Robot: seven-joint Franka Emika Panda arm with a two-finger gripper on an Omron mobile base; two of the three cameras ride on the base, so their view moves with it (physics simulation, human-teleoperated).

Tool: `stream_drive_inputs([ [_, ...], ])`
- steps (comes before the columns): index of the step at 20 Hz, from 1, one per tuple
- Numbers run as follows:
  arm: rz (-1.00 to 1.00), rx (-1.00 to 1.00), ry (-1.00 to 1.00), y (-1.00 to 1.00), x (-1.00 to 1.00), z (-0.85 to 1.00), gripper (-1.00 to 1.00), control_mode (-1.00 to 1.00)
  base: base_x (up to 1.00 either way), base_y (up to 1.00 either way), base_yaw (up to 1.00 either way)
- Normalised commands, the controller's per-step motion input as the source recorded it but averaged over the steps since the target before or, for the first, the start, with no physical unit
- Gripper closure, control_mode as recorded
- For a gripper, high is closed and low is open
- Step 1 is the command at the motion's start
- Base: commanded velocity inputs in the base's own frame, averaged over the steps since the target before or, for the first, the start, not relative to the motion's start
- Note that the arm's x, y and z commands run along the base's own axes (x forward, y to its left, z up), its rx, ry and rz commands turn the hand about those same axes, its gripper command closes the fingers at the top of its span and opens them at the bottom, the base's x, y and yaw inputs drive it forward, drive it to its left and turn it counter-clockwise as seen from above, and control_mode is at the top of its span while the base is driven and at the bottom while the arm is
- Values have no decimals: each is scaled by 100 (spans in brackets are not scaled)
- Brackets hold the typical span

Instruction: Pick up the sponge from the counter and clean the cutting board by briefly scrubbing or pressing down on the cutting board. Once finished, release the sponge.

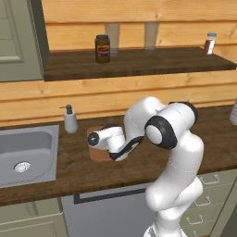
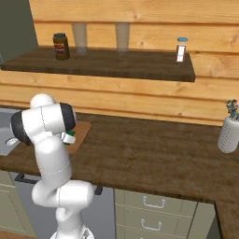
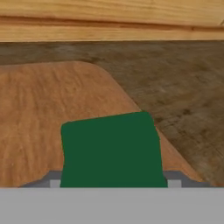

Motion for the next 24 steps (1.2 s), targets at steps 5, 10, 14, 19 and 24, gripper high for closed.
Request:
stream_drive_inputs([
  [5,-5,0,0,-58,-83,-56,100,-100,0,0,0],
  [10,-5,-4,-18,-36,-13,-52,100,-100,0,0,0],
  [14,-6,-3,-22,-26,44,-43,100,-100,0,0,0],
  [19,-5,-2,-21,-42,34,-57,100,-100,0,0,0],
  [24,-5,-4,-19,-28,42,-77,100,-100,0,0,0],
])
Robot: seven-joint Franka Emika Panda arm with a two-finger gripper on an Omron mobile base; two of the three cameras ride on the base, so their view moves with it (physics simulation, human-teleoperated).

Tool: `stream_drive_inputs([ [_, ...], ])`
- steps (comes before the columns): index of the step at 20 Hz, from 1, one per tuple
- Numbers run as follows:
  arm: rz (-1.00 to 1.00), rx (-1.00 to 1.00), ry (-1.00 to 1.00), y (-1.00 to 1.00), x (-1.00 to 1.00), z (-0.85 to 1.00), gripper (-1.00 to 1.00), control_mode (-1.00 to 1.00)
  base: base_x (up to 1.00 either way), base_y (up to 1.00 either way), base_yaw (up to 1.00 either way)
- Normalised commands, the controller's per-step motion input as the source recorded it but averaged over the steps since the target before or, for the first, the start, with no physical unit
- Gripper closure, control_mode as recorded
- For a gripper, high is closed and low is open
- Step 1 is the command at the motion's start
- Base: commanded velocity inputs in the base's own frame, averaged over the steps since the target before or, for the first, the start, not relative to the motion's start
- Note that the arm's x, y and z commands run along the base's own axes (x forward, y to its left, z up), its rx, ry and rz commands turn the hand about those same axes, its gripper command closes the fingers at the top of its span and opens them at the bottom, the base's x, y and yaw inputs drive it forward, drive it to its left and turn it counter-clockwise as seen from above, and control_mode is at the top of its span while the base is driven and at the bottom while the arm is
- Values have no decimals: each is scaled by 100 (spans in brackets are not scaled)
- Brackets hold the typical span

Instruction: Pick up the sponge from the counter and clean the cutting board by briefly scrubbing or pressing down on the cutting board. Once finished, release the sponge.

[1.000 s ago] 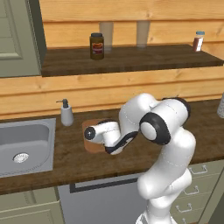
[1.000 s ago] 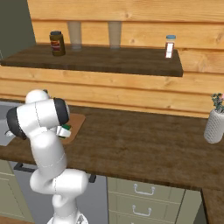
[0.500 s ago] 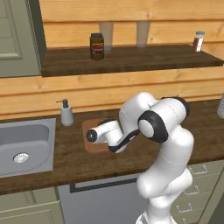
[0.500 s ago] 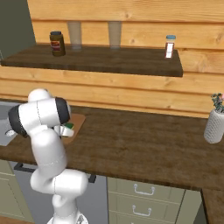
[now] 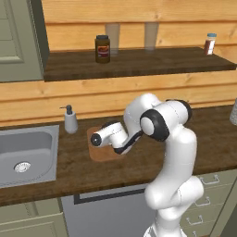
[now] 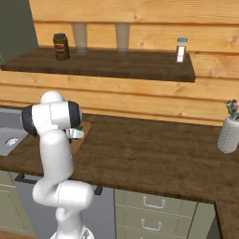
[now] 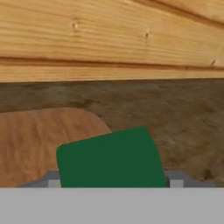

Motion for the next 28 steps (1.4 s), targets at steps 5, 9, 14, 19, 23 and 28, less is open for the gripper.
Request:
stream_drive_inputs([
  [5,-2,-2,-23,-40,47,-98,100,-100,0,0,0],
  [9,0,0,-32,-54,42,-95,100,-100,0,0,0],
  [14,0,0,-32,-47,47,-77,100,-100,0,0,0],
  [19,0,1,-27,-46,21,-84,100,-100,0,0,0],
  [23,-4,1,-13,-44,-1,-91,100,-100,0,0,0],
  [28,-11,3,5,-85,-50,-70,100,-100,0,0,0],
])
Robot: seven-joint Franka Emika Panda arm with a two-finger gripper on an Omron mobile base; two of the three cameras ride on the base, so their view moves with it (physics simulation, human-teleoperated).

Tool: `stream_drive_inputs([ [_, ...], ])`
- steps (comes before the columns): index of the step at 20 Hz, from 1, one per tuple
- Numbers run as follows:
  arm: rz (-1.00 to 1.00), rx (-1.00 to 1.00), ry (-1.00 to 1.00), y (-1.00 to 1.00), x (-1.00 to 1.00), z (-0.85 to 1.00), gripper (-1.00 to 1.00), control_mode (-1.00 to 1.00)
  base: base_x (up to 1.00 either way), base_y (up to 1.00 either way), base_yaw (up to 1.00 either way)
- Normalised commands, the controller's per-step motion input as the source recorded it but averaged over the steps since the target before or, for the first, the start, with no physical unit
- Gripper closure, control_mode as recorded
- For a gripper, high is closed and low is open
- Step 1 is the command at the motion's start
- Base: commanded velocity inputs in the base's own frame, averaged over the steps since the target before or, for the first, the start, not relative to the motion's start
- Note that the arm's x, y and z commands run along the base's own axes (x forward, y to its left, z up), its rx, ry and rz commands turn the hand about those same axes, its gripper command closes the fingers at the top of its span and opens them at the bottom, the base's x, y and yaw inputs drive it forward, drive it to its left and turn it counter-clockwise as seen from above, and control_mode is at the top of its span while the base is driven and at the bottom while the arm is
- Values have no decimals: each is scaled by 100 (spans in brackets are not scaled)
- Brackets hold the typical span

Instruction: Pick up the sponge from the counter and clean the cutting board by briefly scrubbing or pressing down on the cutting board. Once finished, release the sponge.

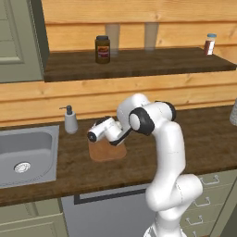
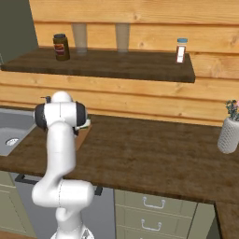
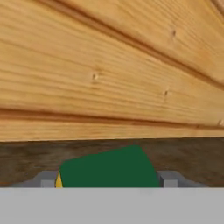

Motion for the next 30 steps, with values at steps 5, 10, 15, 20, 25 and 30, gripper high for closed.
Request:
stream_drive_inputs([
  [5,-15,10,26,-61,-88,-64,100,-100,0,0,0],
  [10,-18,7,21,8,-100,-96,100,-100,0,0,0],
  [15,-19,11,3,13,-100,-100,100,-100,0,0,0],
  [20,-23,14,0,45,-100,-100,100,-100,0,0,0],
  [25,-13,14,-8,11,-63,0,100,-100,0,0,0],
  [30,0,5,-7,11,-18,51,100,-100,0,0,0],
])
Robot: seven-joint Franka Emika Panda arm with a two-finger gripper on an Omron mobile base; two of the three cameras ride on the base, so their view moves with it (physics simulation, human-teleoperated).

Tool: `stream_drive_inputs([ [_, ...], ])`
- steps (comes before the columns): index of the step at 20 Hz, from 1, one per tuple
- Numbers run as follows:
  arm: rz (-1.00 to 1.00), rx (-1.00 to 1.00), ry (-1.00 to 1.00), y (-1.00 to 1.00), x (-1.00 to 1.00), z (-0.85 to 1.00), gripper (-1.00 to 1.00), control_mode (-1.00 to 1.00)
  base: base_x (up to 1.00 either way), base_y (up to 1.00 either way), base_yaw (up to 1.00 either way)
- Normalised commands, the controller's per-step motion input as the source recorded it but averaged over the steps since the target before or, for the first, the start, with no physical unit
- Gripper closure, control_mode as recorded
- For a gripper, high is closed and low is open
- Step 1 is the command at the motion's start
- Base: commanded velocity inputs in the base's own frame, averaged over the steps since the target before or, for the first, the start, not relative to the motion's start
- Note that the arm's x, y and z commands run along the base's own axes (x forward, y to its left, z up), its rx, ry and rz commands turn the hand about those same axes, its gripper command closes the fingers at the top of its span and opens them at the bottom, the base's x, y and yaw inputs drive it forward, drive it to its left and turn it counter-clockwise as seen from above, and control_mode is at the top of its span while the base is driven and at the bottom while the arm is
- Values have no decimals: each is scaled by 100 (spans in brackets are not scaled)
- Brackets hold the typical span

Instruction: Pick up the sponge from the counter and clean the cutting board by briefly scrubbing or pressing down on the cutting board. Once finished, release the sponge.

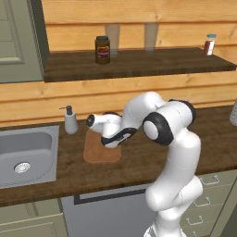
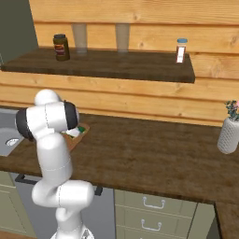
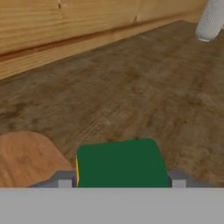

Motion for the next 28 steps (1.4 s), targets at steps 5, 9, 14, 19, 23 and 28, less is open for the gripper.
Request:
stream_drive_inputs([
  [5,0,29,2,28,0,0,100,-100,0,0,0],
  [9,0,40,4,14,0,-7,100,-100,0,0,0],
  [14,0,7,-2,36,0,-66,100,-100,0,0,0],
  [19,0,0,0,52,12,-82,-100,-100,0,0,0],
  [23,0,0,0,6,4,-20,-100,-100,0,0,0],
  [28,0,0,0,0,0,4,-100,-100,0,0,0],
])
